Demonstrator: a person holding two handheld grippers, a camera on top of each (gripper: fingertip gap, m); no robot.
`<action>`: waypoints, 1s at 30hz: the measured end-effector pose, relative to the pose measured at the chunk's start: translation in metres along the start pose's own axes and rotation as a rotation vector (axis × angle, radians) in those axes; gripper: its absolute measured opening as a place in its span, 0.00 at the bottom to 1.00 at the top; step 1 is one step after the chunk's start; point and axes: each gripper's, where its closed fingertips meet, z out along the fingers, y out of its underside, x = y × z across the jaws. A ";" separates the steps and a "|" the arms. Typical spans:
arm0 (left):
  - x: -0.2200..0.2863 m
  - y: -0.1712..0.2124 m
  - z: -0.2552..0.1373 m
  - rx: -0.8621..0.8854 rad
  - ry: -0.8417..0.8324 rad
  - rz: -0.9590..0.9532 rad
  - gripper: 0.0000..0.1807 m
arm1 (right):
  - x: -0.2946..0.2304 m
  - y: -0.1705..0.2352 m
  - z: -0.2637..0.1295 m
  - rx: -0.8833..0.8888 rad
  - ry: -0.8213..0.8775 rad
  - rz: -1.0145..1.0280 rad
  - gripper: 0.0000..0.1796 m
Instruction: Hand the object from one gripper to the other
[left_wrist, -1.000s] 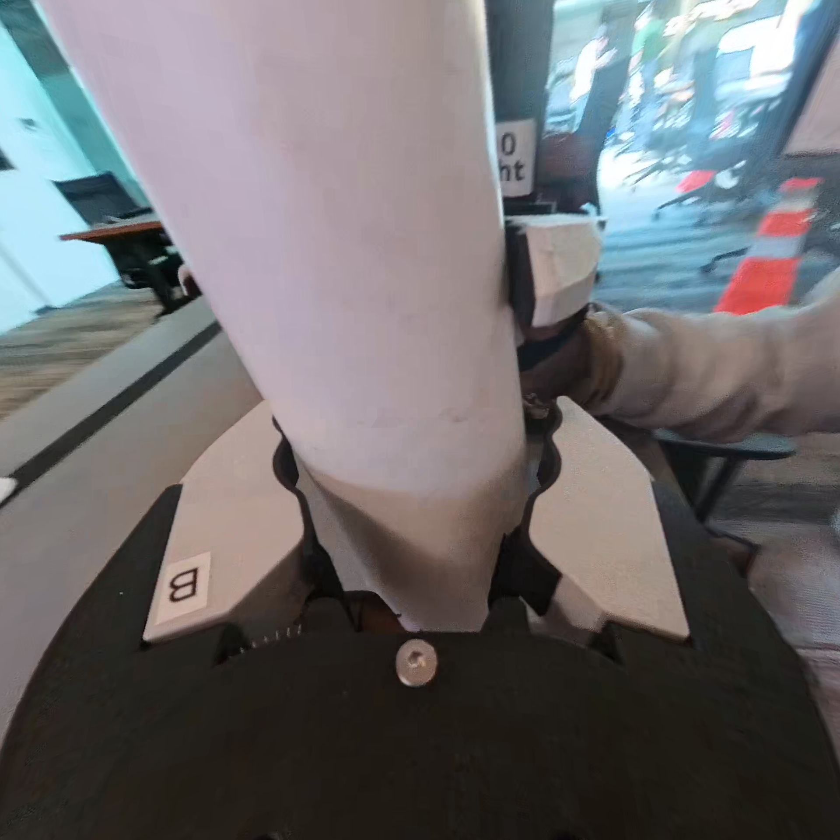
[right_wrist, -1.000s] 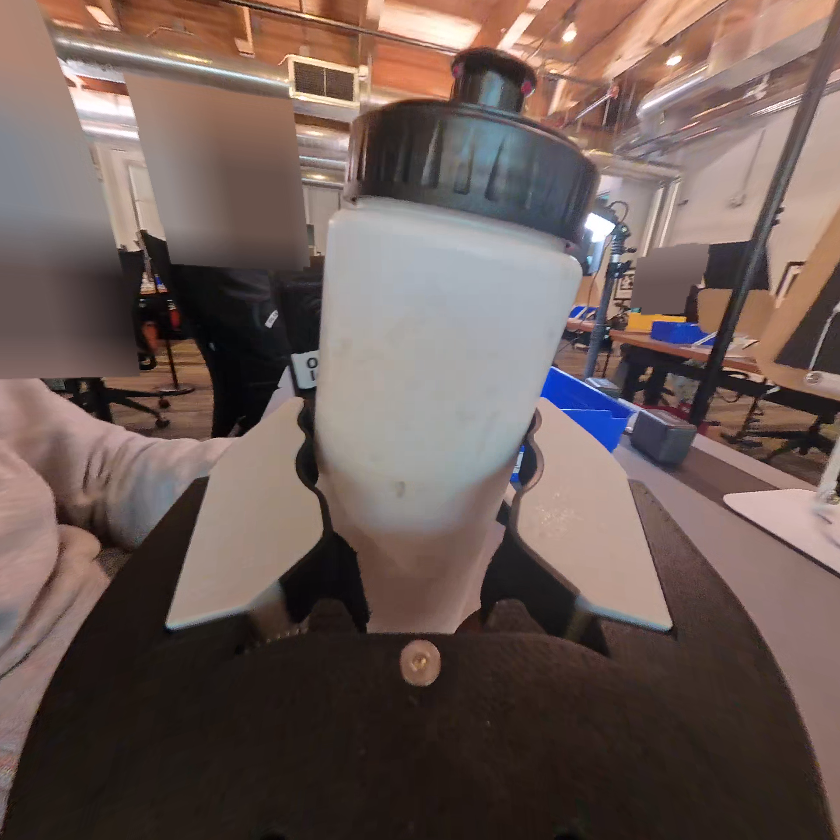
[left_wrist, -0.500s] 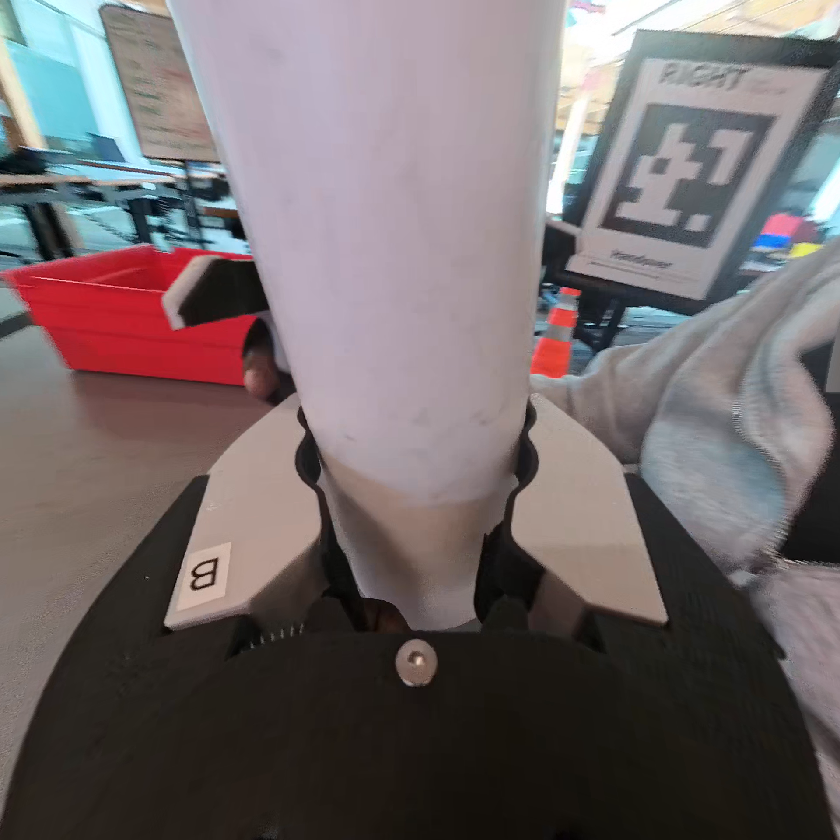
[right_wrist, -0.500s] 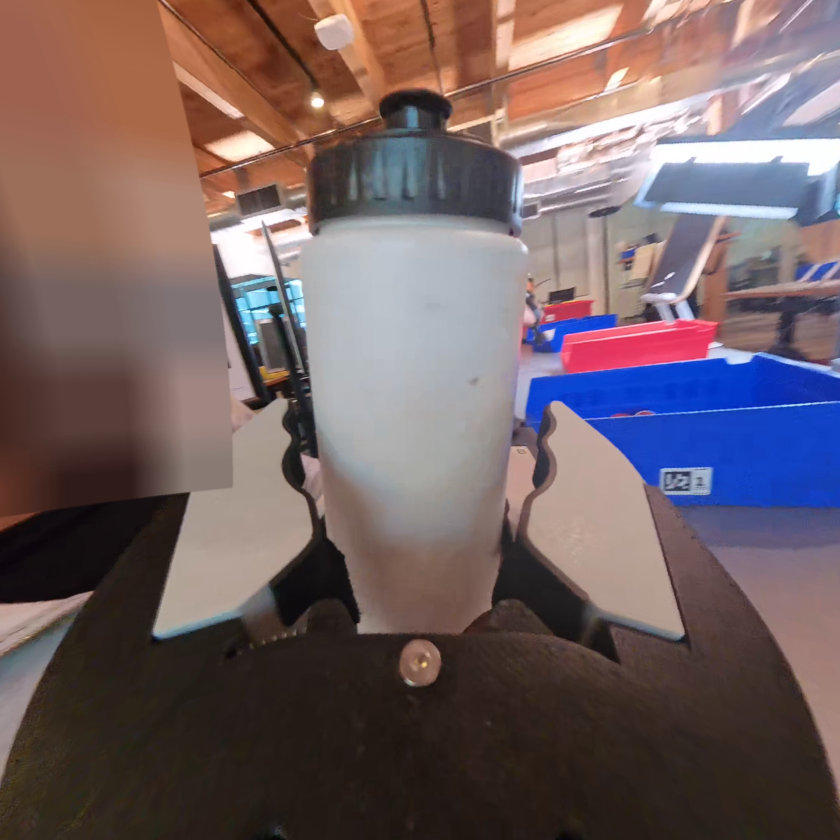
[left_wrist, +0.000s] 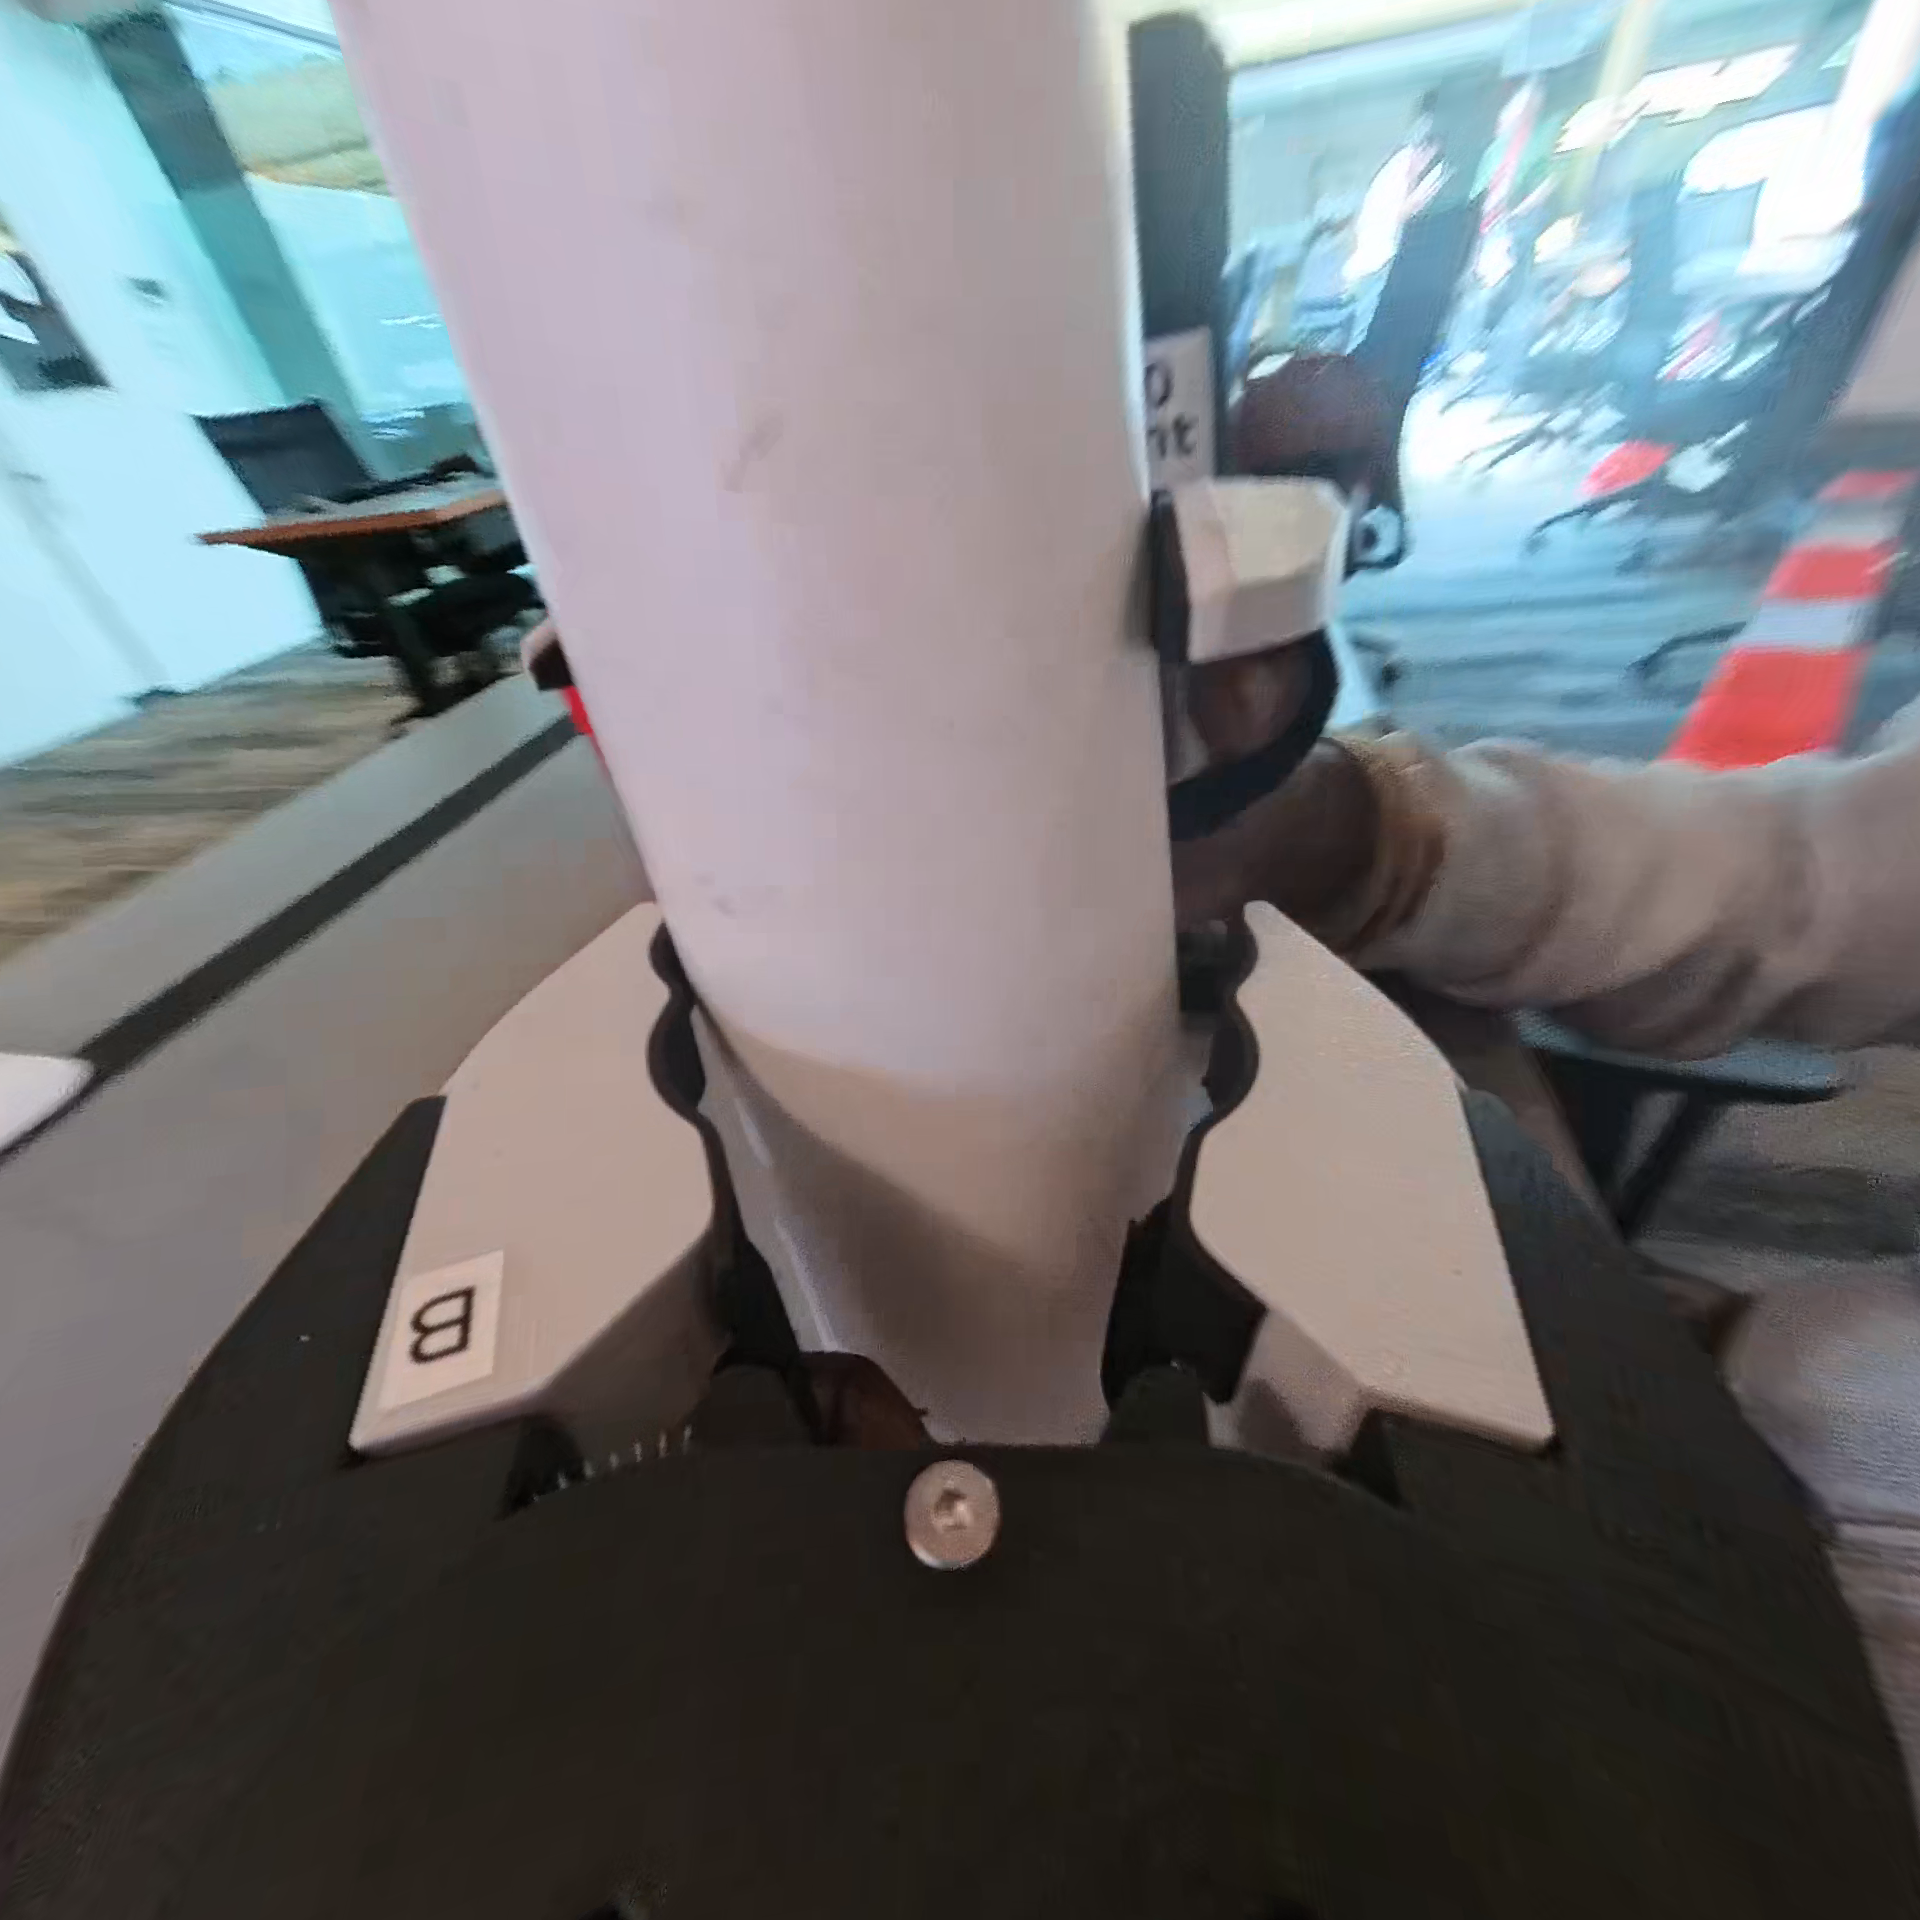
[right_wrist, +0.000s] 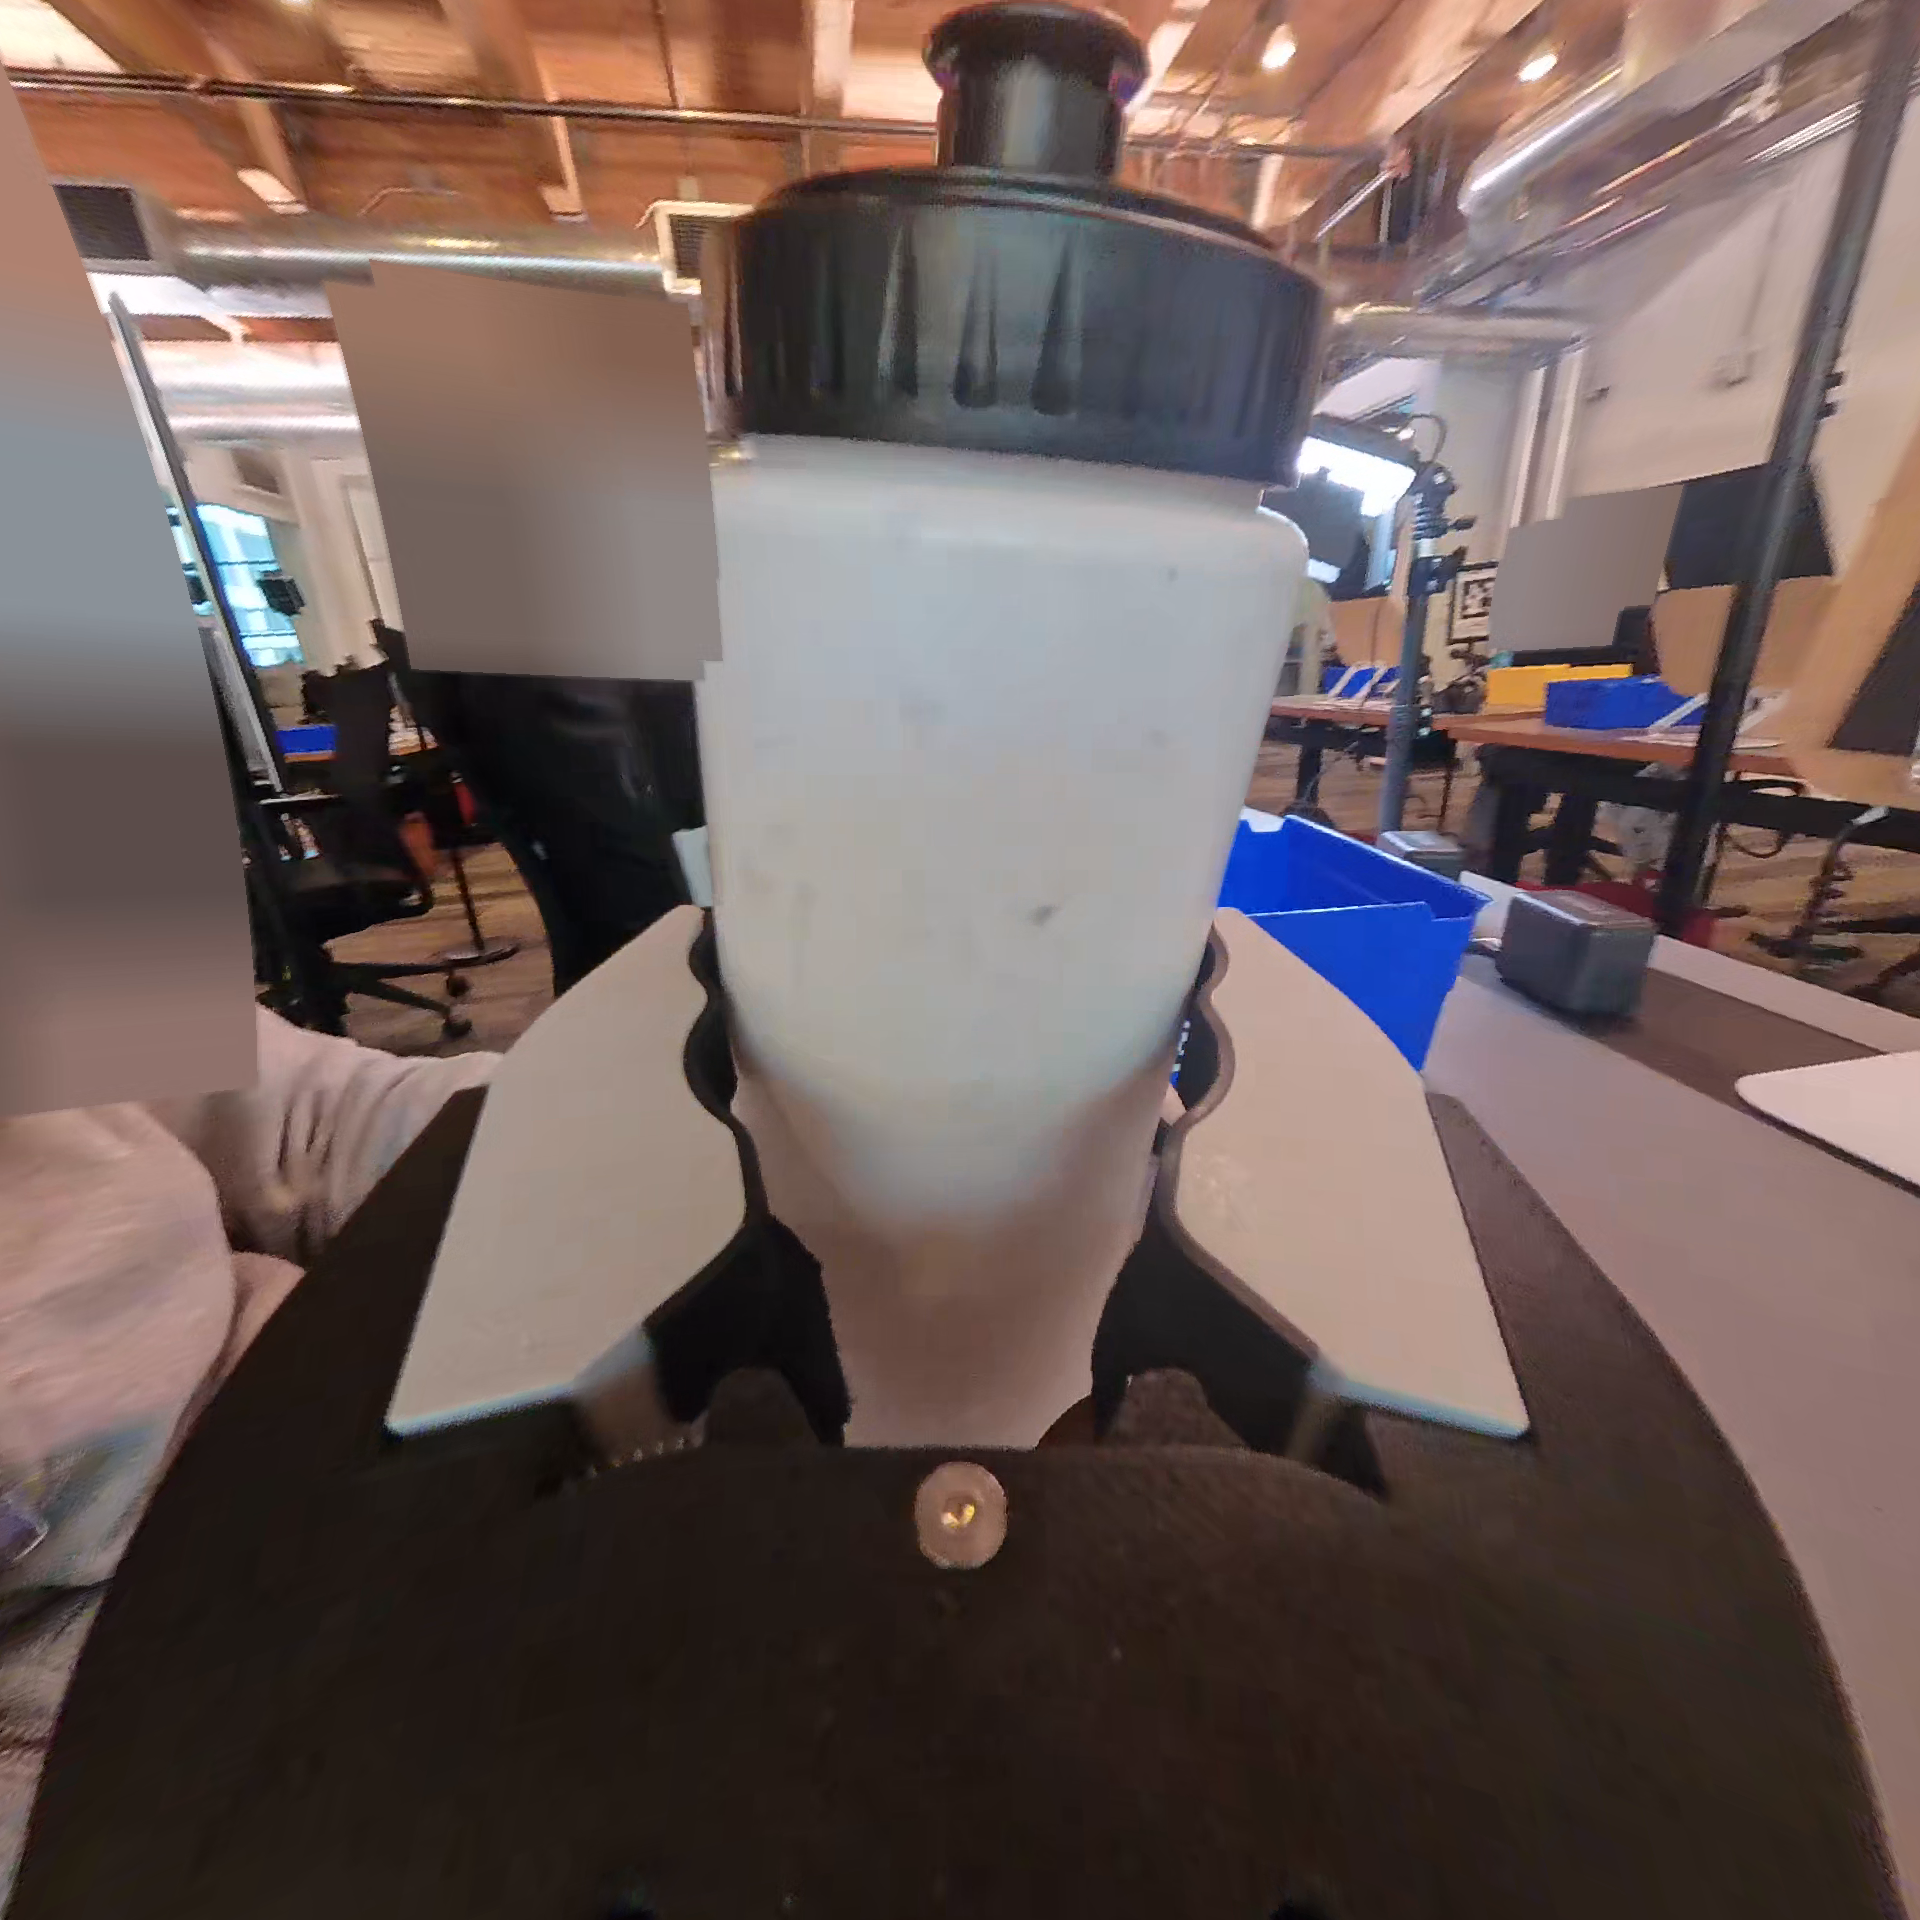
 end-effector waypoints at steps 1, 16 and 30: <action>-0.003 0.003 0.001 -0.017 -0.039 0.036 0.53 | 0.002 0.000 0.000 0.006 0.015 -0.003 0.48; 0.067 -0.021 -0.018 0.108 0.575 -0.274 0.49 | -0.051 -0.011 -0.009 0.023 -0.436 0.215 0.51; -0.004 0.000 0.001 0.008 -0.037 -0.007 0.54 | 0.000 0.000 0.000 -0.015 0.037 -0.072 0.48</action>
